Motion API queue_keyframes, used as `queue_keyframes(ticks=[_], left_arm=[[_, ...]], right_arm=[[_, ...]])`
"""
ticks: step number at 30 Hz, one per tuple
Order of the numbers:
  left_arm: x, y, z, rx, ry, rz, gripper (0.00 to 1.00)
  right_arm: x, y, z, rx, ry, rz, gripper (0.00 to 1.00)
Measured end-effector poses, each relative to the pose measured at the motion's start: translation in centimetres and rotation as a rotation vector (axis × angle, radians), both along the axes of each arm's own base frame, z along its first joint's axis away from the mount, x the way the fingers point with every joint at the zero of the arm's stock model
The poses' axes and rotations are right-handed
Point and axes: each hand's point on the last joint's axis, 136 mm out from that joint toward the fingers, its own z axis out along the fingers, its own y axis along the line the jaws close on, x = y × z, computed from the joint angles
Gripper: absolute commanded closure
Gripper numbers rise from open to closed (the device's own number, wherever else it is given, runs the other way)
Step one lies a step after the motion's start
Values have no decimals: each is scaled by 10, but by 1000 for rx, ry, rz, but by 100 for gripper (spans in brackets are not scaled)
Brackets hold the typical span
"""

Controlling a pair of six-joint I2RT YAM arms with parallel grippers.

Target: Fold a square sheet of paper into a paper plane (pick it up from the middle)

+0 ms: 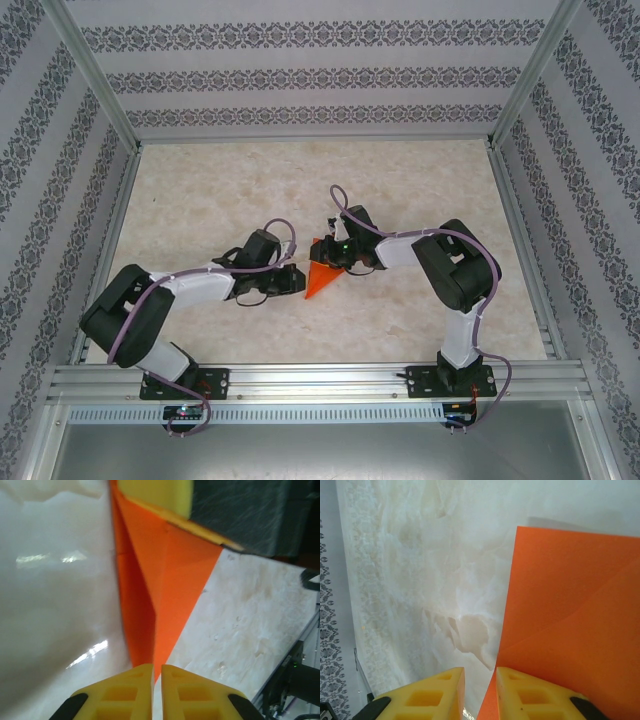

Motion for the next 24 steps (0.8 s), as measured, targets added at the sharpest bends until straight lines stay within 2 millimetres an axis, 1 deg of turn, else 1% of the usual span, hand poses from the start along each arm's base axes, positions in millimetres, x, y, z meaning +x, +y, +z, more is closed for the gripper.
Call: queue_keyframes(ticks=[5,8,16,24], left_arm=[[13,-14,15,-65,-29,-1,90],[16,-19,16,-91,-31,-2,90],[15,-24,-6,-104,29,2,90],[1,-21,-23,-109,86,-10,90]], right_arm=[[0,0,0,5,-4,-3,76],[0,0,0,6,-6,-3,76],[0,0,0,8,-8,-2,76],[0,0,-1,7,-8,-2,76]])
